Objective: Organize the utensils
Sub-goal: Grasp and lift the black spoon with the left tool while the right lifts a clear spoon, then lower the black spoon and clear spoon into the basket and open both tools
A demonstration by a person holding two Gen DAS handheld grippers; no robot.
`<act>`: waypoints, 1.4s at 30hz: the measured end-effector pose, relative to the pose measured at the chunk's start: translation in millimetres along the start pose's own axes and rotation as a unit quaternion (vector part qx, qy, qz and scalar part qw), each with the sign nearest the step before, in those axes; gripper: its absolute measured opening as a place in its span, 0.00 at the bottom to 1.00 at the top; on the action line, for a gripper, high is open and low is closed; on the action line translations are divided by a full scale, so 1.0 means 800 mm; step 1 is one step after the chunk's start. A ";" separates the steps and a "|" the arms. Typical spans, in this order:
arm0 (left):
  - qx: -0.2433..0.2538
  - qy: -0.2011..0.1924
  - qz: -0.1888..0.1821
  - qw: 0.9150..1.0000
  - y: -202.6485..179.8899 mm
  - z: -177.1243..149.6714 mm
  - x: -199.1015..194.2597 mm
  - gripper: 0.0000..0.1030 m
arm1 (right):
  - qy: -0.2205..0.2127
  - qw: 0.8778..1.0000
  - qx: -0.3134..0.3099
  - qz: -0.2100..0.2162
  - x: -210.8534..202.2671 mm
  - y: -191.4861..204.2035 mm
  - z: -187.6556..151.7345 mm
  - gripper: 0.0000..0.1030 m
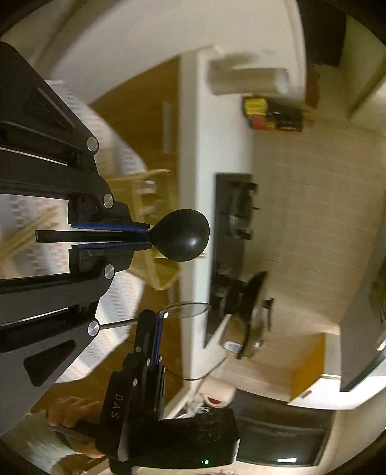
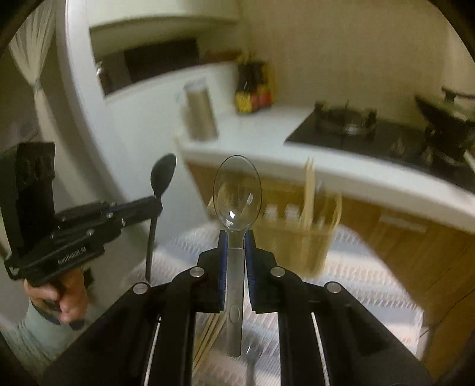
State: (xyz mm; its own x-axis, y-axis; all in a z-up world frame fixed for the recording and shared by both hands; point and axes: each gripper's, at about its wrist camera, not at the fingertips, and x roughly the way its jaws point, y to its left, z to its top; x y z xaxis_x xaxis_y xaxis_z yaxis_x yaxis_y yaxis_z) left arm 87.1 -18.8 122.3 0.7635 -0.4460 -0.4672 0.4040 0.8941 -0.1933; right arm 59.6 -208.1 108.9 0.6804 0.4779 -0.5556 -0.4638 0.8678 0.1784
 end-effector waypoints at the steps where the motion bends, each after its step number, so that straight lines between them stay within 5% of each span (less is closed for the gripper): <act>1: 0.001 -0.007 0.003 1.000 -0.001 0.009 0.004 0.04 | -0.011 1.000 0.003 -0.006 -0.002 -0.003 0.009 0.09; 11: 0.015 -0.087 0.011 0.996 0.017 0.057 0.038 0.04 | -0.111 0.992 0.003 -0.068 0.023 -0.047 0.065 0.09; 18: 0.014 -0.130 -0.009 0.991 0.043 0.052 0.080 0.04 | -0.178 0.975 -0.016 -0.130 0.053 -0.070 0.065 0.09; 31: 0.014 -0.173 0.021 0.985 0.057 -0.005 0.109 0.04 | -0.180 0.973 -0.023 -0.145 0.100 -0.093 0.033 0.09; 42: 0.022 -0.151 0.019 0.988 0.059 -0.025 0.110 0.06 | -0.151 0.980 -0.011 -0.127 0.098 -0.103 0.011 0.10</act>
State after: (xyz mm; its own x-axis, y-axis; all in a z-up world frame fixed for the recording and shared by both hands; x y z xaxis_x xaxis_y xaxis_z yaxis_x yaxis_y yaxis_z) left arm 163.3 -15.4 54.5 0.8916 -0.4093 -0.1937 0.3878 0.9111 -0.1399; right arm 156.1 -241.2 57.4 0.9112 0.2674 -0.3135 -0.2669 0.9627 0.0453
